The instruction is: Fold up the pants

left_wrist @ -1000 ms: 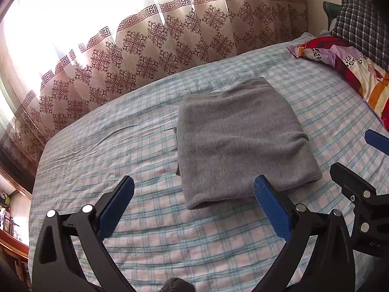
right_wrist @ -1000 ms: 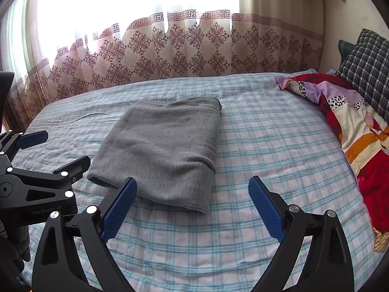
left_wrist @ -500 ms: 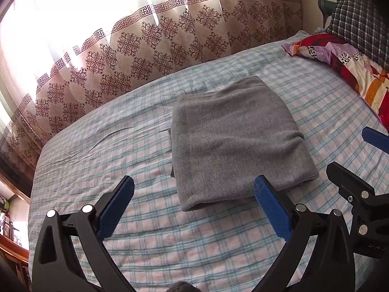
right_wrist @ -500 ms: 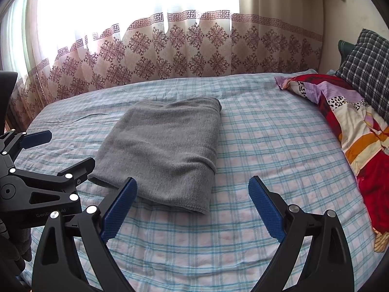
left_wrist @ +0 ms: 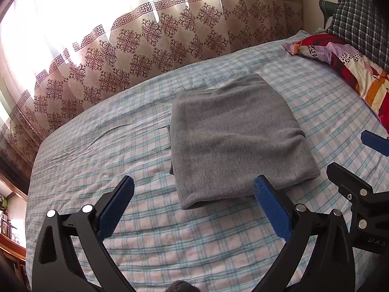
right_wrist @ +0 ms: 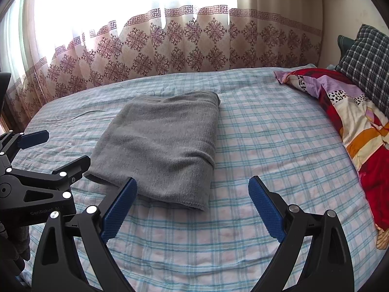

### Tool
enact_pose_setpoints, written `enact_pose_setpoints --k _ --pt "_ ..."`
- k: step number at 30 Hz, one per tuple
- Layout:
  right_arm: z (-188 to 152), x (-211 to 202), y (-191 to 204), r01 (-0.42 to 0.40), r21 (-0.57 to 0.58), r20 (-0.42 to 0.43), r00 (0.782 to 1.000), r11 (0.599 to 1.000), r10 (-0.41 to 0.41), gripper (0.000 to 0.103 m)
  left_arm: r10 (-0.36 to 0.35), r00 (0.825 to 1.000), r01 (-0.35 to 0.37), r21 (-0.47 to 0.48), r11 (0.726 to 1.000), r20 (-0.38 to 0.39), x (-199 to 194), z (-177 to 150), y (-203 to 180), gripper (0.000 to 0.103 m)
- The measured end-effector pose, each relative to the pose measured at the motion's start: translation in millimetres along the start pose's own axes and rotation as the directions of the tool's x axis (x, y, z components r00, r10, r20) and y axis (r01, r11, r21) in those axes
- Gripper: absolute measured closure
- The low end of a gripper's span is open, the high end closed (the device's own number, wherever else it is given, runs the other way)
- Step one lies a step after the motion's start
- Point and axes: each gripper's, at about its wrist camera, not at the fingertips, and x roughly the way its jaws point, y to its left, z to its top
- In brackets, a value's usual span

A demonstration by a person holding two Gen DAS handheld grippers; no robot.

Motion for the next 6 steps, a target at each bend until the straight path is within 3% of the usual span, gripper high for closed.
enact_pose_setpoints --k 6 --pt "-5.4 14.1 -9.9 0.013 0.031 -0.043 0.999 0.999 -0.012 0.011 -0.014 0.999 0.012 -0.042 0.999 -0.046 13.9 -6.8 11.2 0.003"
